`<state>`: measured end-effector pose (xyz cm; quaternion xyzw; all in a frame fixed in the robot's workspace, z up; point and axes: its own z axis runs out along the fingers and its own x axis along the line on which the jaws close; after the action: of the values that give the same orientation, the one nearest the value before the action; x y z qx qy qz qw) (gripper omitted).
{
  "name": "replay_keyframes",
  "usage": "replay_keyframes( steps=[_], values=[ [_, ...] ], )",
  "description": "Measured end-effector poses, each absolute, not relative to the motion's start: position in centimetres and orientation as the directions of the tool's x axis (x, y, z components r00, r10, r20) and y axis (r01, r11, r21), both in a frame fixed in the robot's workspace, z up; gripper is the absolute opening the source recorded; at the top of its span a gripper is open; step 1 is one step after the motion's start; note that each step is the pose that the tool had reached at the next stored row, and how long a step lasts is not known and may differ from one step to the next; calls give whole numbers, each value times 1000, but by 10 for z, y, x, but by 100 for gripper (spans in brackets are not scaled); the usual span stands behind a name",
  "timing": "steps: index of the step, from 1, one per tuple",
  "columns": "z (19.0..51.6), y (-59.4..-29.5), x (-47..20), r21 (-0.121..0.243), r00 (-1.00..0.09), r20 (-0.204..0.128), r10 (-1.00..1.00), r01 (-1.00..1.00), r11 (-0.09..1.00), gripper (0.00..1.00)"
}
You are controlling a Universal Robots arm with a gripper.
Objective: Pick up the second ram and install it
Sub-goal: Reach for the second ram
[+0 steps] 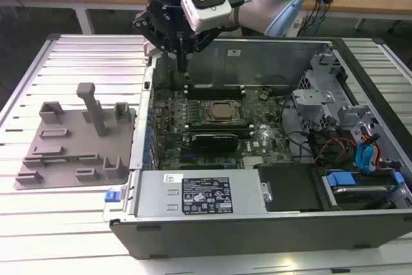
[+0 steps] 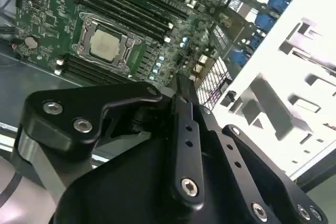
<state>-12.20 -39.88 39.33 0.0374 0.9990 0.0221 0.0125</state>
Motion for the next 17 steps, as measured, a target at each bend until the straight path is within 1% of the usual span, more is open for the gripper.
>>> replay_keyframes(
  steps=[5, 17],
  values=[
    [393, -399, -162, 45, -997, -24, 75, 74, 996, 8],
    [392, -399, -228, 45, -997, -25, 75, 74, 996, 8]
  ],
)
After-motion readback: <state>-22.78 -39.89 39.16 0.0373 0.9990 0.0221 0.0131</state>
